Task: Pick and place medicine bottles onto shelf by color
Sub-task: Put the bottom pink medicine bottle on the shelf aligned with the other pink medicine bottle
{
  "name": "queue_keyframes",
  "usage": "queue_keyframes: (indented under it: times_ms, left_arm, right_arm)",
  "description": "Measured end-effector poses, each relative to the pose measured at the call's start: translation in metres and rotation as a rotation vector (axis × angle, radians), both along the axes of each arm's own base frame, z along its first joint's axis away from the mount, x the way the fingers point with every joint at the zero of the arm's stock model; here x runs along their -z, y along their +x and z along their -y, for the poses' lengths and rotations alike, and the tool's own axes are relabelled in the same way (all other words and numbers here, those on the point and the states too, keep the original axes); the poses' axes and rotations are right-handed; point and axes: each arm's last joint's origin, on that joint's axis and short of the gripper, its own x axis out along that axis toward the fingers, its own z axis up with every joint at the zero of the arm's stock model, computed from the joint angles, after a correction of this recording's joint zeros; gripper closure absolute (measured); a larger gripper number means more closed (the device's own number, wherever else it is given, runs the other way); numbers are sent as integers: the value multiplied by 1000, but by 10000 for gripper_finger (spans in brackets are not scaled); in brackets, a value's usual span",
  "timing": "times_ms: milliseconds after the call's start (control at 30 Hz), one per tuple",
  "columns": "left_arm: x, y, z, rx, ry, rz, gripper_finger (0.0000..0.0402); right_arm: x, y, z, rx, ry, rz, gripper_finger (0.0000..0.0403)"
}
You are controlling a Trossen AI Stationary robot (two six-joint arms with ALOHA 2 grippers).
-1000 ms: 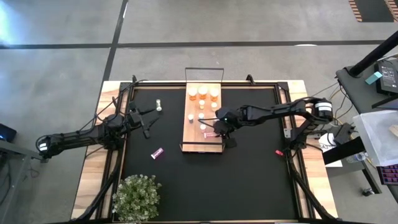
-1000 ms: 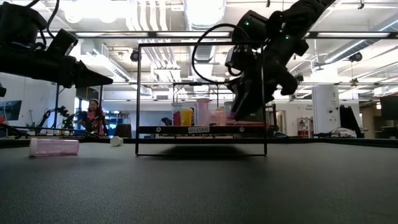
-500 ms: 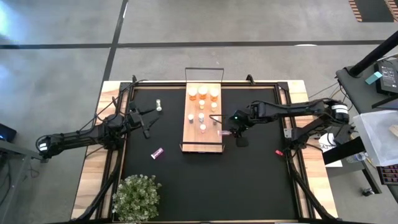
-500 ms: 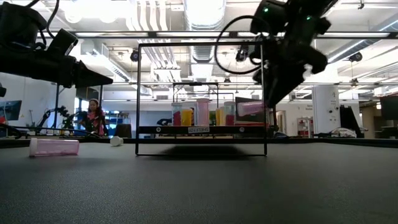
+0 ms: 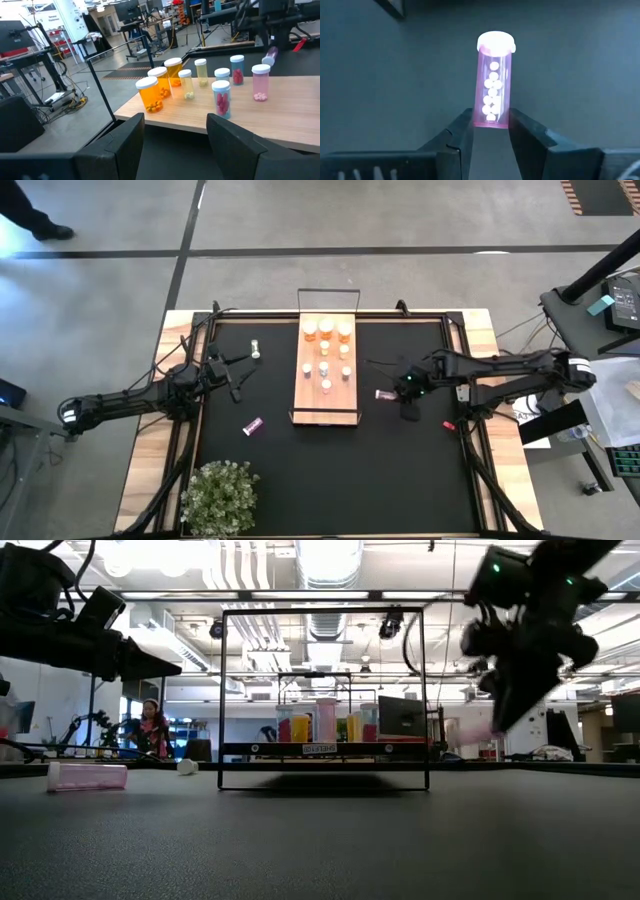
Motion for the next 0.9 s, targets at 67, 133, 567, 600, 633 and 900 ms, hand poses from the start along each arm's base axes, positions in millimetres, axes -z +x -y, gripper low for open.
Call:
queue_keyframes:
  times_ms: [67, 133, 567, 600, 633, 900]
  left_arm:
    - [0, 0, 0, 0, 0, 0, 203]
    - [0, 0, 0, 0, 0, 1, 203]
    - [0, 0, 0, 0, 0, 0, 203]
    - [0, 0, 0, 0, 0, 0, 203]
    - [0, 0, 0, 0, 0, 1, 203]
    - [0, 0, 0, 0, 0, 0, 203]
  right_arm:
    - [11, -6, -1, 26, 15, -16, 296]
    - [19, -11, -2, 49, 30, -36, 296]
    - [44, -9, 0, 231, 68, -170, 296]
    - [45, -8, 0, 240, 72, -180, 296]
    - [47, -8, 0, 245, 75, -187, 296]
    - [46, -4, 1, 286, 92, -201, 279]
